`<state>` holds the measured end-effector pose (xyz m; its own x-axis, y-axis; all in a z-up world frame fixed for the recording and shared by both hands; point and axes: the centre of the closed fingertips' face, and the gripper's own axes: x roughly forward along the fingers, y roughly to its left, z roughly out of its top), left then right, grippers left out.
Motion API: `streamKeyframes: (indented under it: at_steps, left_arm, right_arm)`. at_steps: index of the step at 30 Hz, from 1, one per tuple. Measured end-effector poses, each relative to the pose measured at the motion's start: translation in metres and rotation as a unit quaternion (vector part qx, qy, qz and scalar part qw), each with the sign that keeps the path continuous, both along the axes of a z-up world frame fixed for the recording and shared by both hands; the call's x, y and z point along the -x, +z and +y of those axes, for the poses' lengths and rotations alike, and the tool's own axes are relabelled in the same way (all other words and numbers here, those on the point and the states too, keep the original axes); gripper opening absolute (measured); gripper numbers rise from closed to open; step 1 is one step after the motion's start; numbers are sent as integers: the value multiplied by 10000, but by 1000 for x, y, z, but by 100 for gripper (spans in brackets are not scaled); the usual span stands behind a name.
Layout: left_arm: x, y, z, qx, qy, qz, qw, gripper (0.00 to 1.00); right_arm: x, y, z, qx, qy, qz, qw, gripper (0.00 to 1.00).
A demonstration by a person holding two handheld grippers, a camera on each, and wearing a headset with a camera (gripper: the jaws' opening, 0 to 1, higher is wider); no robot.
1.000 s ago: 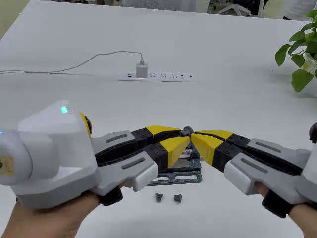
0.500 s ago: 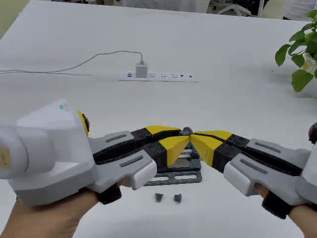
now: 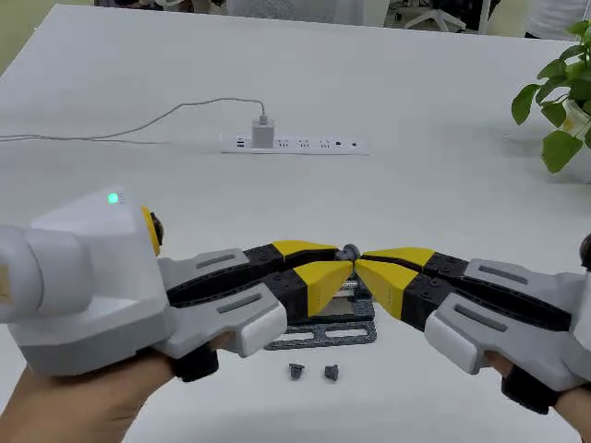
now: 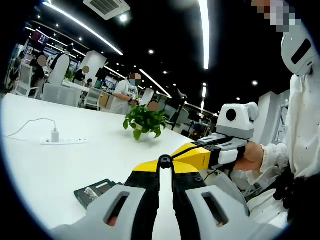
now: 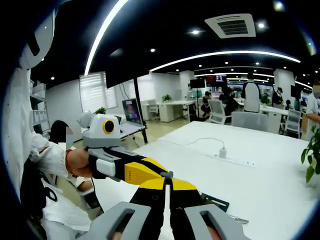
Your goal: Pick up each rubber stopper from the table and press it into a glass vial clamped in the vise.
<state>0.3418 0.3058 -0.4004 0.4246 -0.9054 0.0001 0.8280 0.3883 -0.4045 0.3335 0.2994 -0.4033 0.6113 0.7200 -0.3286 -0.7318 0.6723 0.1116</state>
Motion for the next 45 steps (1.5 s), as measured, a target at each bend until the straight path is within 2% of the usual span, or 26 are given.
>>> streamKeyframes:
  at_steps: [10,15,17,19,20,21,25,28,29,31,33,36,41,45]
  left_arm:
    - [2,2,1,82,-67,28,9999,4]
    - [7,3,1,13,-258,-81,9996,4]
    - [10,7,2,57,-388,-135,9991,4]
    - [13,12,3,97,-571,-214,9981,4]
    - [15,15,4,108,-659,-262,9974,4]
    - [19,20,4,128,-813,-363,9959,3]
    - [25,34,7,282,-1133,-342,9926,3]
    - [31,45,8,368,-1350,-401,9893,3]
    - [34,50,8,394,-1449,-408,9878,3]
    - [40,56,8,426,-1591,-448,9853,3]
    - [44,61,7,478,-1698,-472,9832,3]
    - [48,71,8,650,-1820,-465,9800,3]
    - [51,75,8,720,-1881,-466,9784,3]
    - [54,78,8,800,-1959,-437,9764,3]
  right_arm:
    - [2,3,2,-50,106,-15,9999,0]
    - [4,18,-1,-243,306,-39,9992,4]
    - [8,25,0,-352,580,0,9977,7]
    - [12,27,-2,-338,905,66,9953,11]
    - [12,27,-3,-286,995,28,9946,11]
    - [17,29,-3,-260,1186,21,9926,12]
    - [30,38,1,-429,1718,120,9841,13]
    - [32,46,1,-501,1863,110,9811,13]
    - [33,50,2,-574,1935,109,9794,13]
    - [39,60,7,-850,2163,178,9725,13]
    - [43,65,10,-970,2295,201,9683,13]
    - [47,67,11,-999,2452,203,9641,12]
    - [51,72,12,-1142,2615,235,9581,12]
    - [52,72,13,-1171,2652,232,9568,11]
